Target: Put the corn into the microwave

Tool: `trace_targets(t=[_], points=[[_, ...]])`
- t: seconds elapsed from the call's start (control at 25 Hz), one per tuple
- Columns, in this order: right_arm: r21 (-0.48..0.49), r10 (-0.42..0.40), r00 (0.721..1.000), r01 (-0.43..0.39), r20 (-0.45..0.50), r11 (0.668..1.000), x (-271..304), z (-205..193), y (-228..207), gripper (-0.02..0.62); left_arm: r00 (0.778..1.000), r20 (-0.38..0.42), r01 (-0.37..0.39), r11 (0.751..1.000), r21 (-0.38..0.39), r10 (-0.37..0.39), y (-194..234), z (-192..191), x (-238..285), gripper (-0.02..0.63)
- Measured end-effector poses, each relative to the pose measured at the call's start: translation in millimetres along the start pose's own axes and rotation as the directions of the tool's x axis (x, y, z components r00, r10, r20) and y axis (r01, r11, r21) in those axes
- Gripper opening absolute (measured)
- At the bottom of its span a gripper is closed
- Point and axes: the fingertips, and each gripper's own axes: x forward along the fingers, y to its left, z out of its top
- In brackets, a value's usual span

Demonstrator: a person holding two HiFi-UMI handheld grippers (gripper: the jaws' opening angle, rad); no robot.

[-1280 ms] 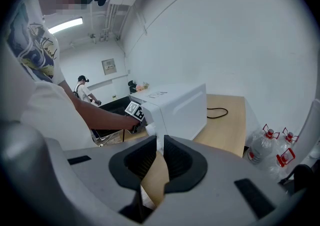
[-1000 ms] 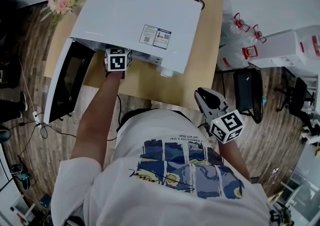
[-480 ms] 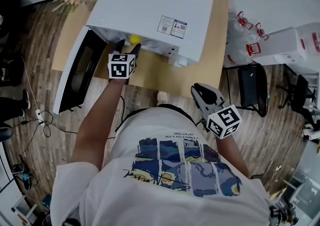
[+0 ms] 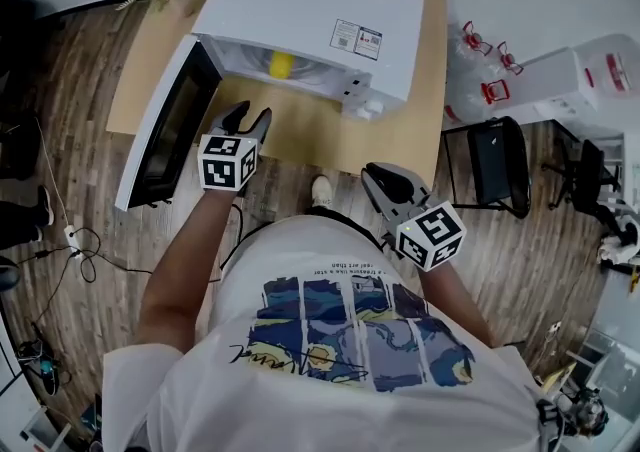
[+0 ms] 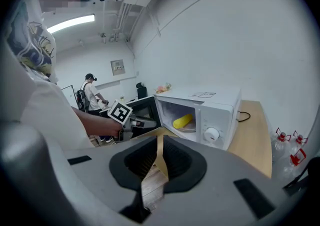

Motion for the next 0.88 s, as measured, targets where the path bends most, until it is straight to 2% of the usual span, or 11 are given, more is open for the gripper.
trace_targets(t=[0.24, 0.56, 0.88], points=[[-0.011, -0.006, 1.0, 0.006, 0.011, 1.0, 0, -4, 32, 0.034, 0.997, 0.024, 0.069, 0.998, 0.006, -0.069, -19, -5, -49, 0.116], [-0.008, -0.017, 1.0, 0.017, 0.005, 1.0, -6, -22, 78, 0.029, 0.986, 0.01, 0.167, 0.986, 0.007, -0.167, -49, -27, -121, 0.015], [-0.008, -0.023, 1.0, 0.023, -0.002, 1.0, -11, -43, 124, 0.021, 0.955, -0.037, 0.297, 0.953, 0.059, -0.295, -78, -55, -190, 0.009]])
